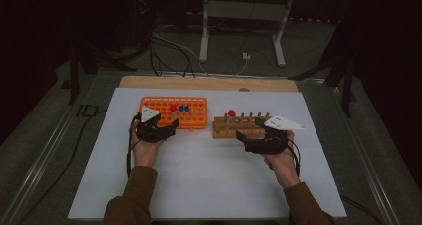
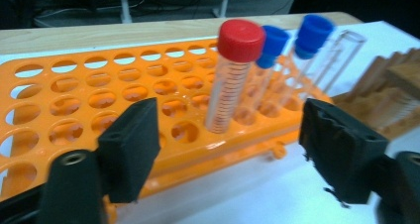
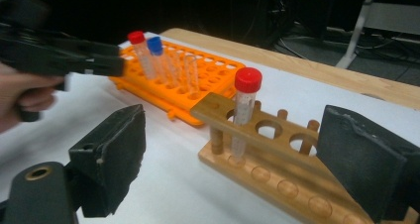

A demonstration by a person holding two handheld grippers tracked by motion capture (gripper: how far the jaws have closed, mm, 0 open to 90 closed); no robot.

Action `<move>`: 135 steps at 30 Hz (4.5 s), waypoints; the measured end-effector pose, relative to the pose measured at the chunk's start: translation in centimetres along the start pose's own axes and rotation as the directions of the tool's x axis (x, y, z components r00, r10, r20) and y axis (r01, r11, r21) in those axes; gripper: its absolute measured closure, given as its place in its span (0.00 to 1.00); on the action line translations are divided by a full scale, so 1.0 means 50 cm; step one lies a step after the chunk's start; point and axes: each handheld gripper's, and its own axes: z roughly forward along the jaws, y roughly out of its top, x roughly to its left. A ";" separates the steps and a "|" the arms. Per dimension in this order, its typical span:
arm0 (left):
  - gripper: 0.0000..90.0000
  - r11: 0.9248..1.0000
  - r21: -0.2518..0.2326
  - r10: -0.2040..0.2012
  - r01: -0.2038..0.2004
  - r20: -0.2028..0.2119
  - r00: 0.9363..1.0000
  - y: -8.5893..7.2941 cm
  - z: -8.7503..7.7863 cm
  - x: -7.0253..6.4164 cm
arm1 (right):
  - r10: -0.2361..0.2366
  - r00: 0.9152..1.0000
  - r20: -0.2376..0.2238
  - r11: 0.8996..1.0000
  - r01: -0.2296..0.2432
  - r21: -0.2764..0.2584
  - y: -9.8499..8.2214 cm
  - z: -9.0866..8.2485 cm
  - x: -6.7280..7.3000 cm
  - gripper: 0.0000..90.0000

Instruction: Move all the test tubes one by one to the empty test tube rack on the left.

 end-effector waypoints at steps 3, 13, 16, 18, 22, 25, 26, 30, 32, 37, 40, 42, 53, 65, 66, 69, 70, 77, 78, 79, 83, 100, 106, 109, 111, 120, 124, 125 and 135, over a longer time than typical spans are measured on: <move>0.16 1.000 -0.008 0.012 -0.012 0.012 1.000 -0.004 -0.019 -0.010 | -0.014 1.000 0.024 1.000 0.014 0.024 0.010 0.030 -0.004 0.17; 0.01 0.998 -0.055 0.046 -0.042 0.072 0.996 -0.022 -0.072 -0.047 | 0.011 0.998 0.059 0.996 -0.016 0.088 0.020 0.122 -0.019 0.33; 0.01 0.997 -0.065 0.047 -0.041 0.087 0.995 -0.024 -0.078 -0.055 | 0.046 0.997 0.065 0.994 -0.052 0.094 0.018 0.143 -0.025 0.45; 0.01 0.997 -0.064 0.053 -0.046 0.097 0.994 -0.022 -0.077 -0.063 | 0.058 0.997 0.056 0.994 -0.063 0.091 0.018 0.152 -0.025 0.54; 0.02 0.995 -0.071 0.074 -0.065 0.123 0.990 -0.014 -0.075 -0.081 | 0.049 0.997 0.059 0.995 -0.054 0.086 0.018 0.159 -0.020 0.77; 0.05 0.994 -0.078 0.081 -0.070 0.145 0.986 -0.005 -0.070 -0.098 | 0.025 0.997 0.069 0.996 -0.030 0.078 0.021 0.154 -0.016 0.78; 0.06 0.994 -0.084 0.082 -0.070 0.153 0.985 -0.002 -0.067 -0.104 | 0.020 0.997 0.070 0.997 -0.024 0.069 0.023 0.150 -0.014 0.78; 0.12 0.991 -0.090 0.117 -0.101 0.181 0.977 0.016 -0.052 -0.134 | 0.003 0.997 0.073 1.000 -0.003 0.011 0.042 0.122 -0.009 0.78; 0.14 0.988 -0.094 0.136 -0.120 0.192 0.972 0.025 -0.046 -0.148 | -0.017 0.997 0.078 1.000 0.018 -0.009 0.054 0.107 -0.007 0.78; 0.15 0.982 -0.108 0.173 -0.153 0.205 0.963 0.044 -0.038 -0.176 | -0.022 0.998 0.063 0.998 0.026 -0.051 0.084 0.071 -0.008 0.78; 0.16 0.980 -0.114 0.184 -0.163 0.209 0.960 0.050 -0.032 -0.190 | -0.016 1.000 0.022 0.999 0.017 -0.049 0.096 0.055 -0.002 0.78; 0.17 0.980 -0.109 0.185 -0.165 0.221 0.957 0.050 -0.026 -0.201 | -0.031 1.000 0.000 0.999 0.031 -0.032 0.098 0.051 0.009 0.78; 0.49 0.961 -0.105 0.274 -0.255 0.249 0.929 0.051 -0.003 -0.254 | -0.032 0.985 -0.168 0.999 0.034 0.010 0.091 0.061 0.073 0.78; 0.83 0.952 -0.112 0.305 -0.286 0.252 0.918 0.048 -0.010 -0.243 | -0.066 0.973 -0.220 0.998 0.069 0.004 0.085 0.057 0.086 0.50; 0.83 0.954 -0.111 0.299 -0.280 0.245 0.922 0.048 -0.010 -0.238 | -0.071 0.975 -0.210 0.997 0.072 -0.001 0.083 0.055 0.084 0.44; 0.83 0.957 -0.106 0.288 -0.270 0.223 0.931 0.046 -0.014 -0.222 | -0.076 0.984 -0.162 0.997 0.076 -0.005 0.076 0.047 0.077 0.30; 0.83 0.957 -0.104 0.289 -0.272 0.215 0.933 0.046 -0.016 -0.216 | -0.080 0.986 -0.145 0.997 0.081 -0.001 0.072 0.045 0.073 0.26; 0.83 0.967 -0.115 0.243 -0.226 0.155 0.958 0.048 -0.032 -0.167 | -0.058 0.996 -0.068 0.998 0.061 0.036 0.033 0.029 0.041 0.15; 0.83 0.969 -0.115 0.236 -0.220 0.148 0.960 0.049 -0.035 -0.159 | -0.051 0.997 -0.059 0.998 0.053 0.042 0.027 0.027 0.036 0.12; 0.83 0.970 -0.119 0.228 -0.212 0.139 0.964 0.049 -0.038 -0.151 | -0.046 0.998 -0.051 0.998 0.048 0.043 0.021 0.024 0.031 0.11; 0.83 0.974 -0.127 0.200 -0.187 0.099 0.975 0.051 -0.049 -0.121 | -0.027 0.999 -0.023 0.998 0.029 0.055 -0.002 0.009 0.016 0.06; 0.83 0.986 -0.107 0.114 -0.126 -0.108 0.988 0.046 -0.031 -0.017 | 0.012 0.998 0.054 0.999 -0.013 0.029 -0.053 -0.063 -0.035 0.03; 0.83 0.990 -0.117 0.061 -0.080 -0.152 0.986 0.049 -0.003 0.001 | 0.015 0.998 0.064 0.999 -0.018 0.040 -0.064 -0.068 -0.039 0.03; 0.83 0.990 -0.129 0.043 -0.064 -0.156 0.987 0.053 0.012 0.001 | 0.019 0.998 0.063 0.999 -0.022 0.041 -0.066 -0.068 -0.039 0.03; 0.83 0.990 -0.125 0.037 -0.057 -0.160 0.986 0.055 0.023 0.001 | 0.021 0.998 0.061 0.999 -0.024 0.040 -0.067 -0.069 -0.039 0.03; 0.83 0.994 -0.105 0.027 -0.042 -0.138 0.990 0.047 0.038 0.011 | 0.016 0.998 0.067 0.999 -0.019 0.038 -0.076 -0.079 -0.038 0.04; 0.83 0.993 -0.111 0.022 -0.038 -0.143 0.989 0.048 0.037 0.016 | 0.015 0.998 0.068 0.999 -0.018 0.034 -0.078 -0.080 -0.035 0.04; 0.83 0.993 -0.118 0.010 -0.027 -0.146 0.989 0.048 0.039 0.019 | 0.015 0.998 0.066 0.999 -0.017 0.034 -0.078 -0.080 -0.034 0.04; 0.83 0.999 -0.042 0.021 -0.027 -0.134 0.991 0.013 0.071 0.023 | 0.021 0.998 0.064 0.999 -0.023 0.037 -0.084 -0.080 -0.035 0.04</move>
